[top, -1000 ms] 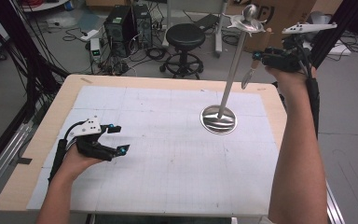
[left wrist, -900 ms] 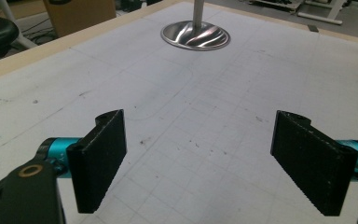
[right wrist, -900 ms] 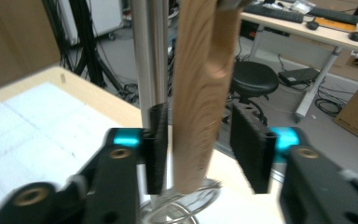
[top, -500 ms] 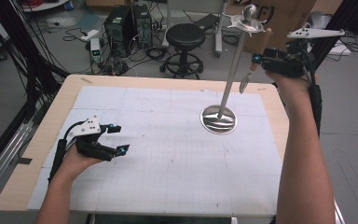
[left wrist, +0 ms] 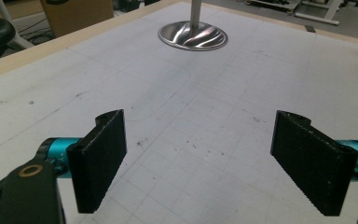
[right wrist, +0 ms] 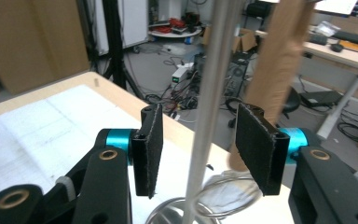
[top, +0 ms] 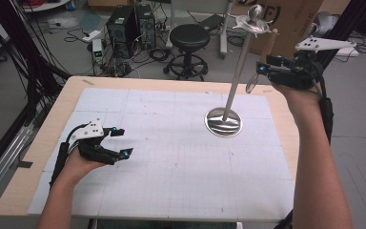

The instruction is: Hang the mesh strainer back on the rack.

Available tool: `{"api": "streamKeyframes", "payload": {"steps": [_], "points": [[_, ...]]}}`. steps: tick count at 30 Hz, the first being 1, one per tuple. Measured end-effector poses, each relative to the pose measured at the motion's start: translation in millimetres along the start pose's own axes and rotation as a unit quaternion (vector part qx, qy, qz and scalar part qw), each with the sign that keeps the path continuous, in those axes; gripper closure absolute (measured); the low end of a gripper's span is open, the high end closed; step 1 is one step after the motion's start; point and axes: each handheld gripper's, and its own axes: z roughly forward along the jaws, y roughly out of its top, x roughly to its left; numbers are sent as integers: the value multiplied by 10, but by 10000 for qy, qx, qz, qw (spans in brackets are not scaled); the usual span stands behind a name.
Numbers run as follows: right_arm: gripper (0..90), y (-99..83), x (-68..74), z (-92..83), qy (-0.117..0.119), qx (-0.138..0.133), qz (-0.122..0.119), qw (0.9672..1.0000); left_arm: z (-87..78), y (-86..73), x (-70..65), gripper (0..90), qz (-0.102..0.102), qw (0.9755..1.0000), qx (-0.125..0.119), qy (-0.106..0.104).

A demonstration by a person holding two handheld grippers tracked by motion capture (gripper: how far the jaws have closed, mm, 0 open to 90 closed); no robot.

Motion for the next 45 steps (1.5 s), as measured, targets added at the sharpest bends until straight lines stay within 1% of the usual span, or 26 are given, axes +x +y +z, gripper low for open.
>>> {"api": "streamKeyframes", "payload": {"steps": [5,8,10,11,12,16,17,19,21,22,23,27,29,32,39,42,45], "points": [[508,-8,104,40,178,97,-241,9995,3,-2,0,189,-14,10000,2,-4],[504,-21,184,47,317,115,-342,9988,1,-1,1,189,-14,10000,-6,-7],[497,-40,251,59,435,131,-363,9983,2,-1,0,189,-14,10000,-3,-4],[490,-50,280,68,508,121,-410,9978,2,0,-1,190,-20,10000,3,-1],[486,-59,317,70,590,103,-398,9974,3,-1,-3,189,-25,10000,0,4],[479,-104,467,92,895,-63,-457,9949,-3,1,-5,190,-41,10000,-3,-12],[476,-116,499,98,954,-59,-495,9942,-7,3,-2,190,-18,10000,-6,-12],[456,-143,561,118,1061,-98,-529,9929,-11,4,-4,190,-42,10000,-36,-21],[451,-171,613,132,1140,-78,-585,9917,-14,4,-3,190,-47,10000,-52,-22],[447,-188,640,133,1167,-79,-579,9914,-15,3,-3,189,-55,10000,-55,-15],[440,-206,658,137,1196,-115,-636,9907,-15,2,-3,190,-50,10000,-51,-14],[420,-312,733,148,1305,-226,-642,9891,-14,-5,-5,189,-71,9999,-62,-44],[405,-374,754,148,1285,-296,-620,9893,-15,-9,-7,189,-77,9999,-59,-44],[394,-479,776,145,1338,-393,-527,9888,-14,-14,-9,189,-71,10000,-52,-37],[366,-712,835,160,1396,-396,-510,9881,3,-31,-9,189,-101,9999,-65,-32],[354,-801,862,190,1396,-355,-488,9884,11,-47,-23,189,-126,9999,-44,-34],[352,-889,888,220,1422,-303,-501,9881,6,-58,-30,189,-91,10000,-26,-7]]}}
